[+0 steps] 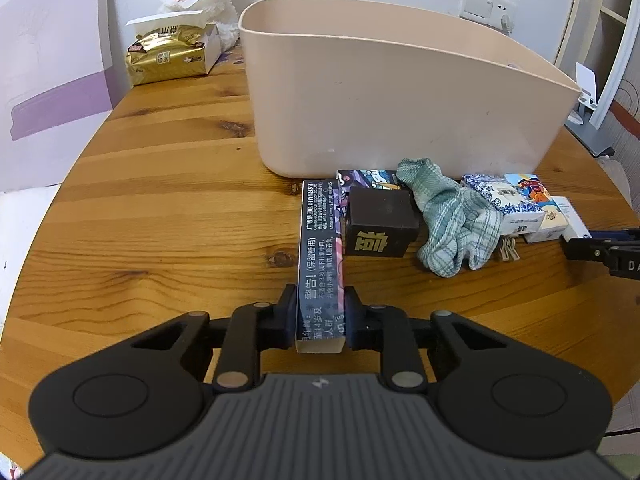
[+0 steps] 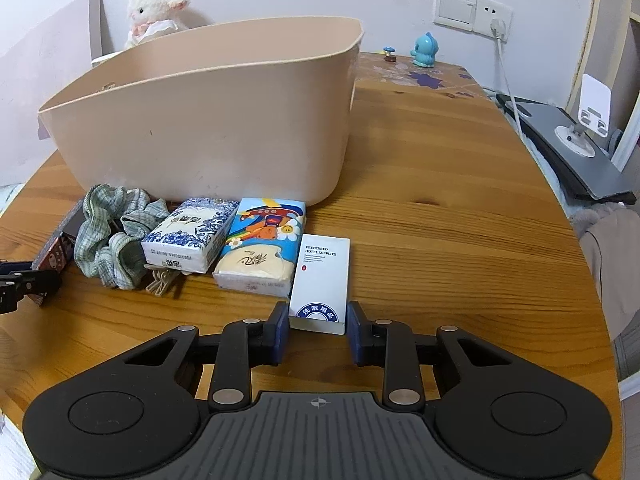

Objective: Organize objects
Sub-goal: 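Grasp the tall dark box with the left gripper while the right grasps the small white box, then lift both held boxes and carry them over the beige basket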

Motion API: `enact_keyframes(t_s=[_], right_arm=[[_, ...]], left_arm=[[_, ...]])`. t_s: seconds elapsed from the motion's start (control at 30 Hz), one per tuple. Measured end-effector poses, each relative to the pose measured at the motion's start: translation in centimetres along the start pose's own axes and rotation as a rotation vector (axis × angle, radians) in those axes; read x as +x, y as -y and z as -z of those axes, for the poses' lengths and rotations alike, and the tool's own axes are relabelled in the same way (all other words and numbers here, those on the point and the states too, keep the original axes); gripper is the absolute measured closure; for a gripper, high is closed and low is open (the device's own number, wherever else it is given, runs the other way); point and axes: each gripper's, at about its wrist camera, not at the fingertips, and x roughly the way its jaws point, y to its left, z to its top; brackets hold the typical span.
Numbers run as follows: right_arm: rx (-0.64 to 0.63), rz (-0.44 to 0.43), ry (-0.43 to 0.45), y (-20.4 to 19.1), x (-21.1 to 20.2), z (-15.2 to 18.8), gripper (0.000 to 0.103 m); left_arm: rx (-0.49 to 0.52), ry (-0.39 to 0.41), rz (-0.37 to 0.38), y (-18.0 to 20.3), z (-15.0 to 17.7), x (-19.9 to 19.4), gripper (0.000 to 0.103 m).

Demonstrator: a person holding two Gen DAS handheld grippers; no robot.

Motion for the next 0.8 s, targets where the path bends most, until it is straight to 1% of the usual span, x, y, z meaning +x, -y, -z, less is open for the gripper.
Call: enact_keyframes(t_s=[0.1,0.17,0.27,0.43,0.63,0.7,0.8], right_arm=[[0.010,-0.002,0.026,0.2,-1.2,0.0,0.075],[0.014,-0.005,0.053,0.4,-2.4,-0.1,0.075],[0.014,-0.011,0.102,0.6,-4.2,-0.6,0.075],[0.007,-0.024,0.195,0.5,-7.1,-1.9,0.075],[-0.011,-0.039,0.298,0.3,-9.2,-4.6,0.075],[-0.017,-0.042,0.328,0.1,-9.5,-5.7,0.075],[-0.036,-0.054,0.351,-0.6,-9.3,-7.4,0.075]], left_arm=[[-0.015,0.002,-0.002,-0.2,0.1,-0.5,0.078],[-0.020,0.018,-0.006,-0.4,0.1,-1.2,0.078],[-0.024,0.053,-0.014,-0.6,-0.2,-2.8,0.078],[-0.053,0.127,-0.003,-1.0,-1.4,-5.5,0.078],[-0.025,0.244,-0.008,-0.5,-4.1,-8.2,0.078],[-0.011,0.277,-0.025,-0.2,-5.5,-8.3,0.078],[0.003,0.293,-0.020,0.2,-7.6,-7.6,0.078]])
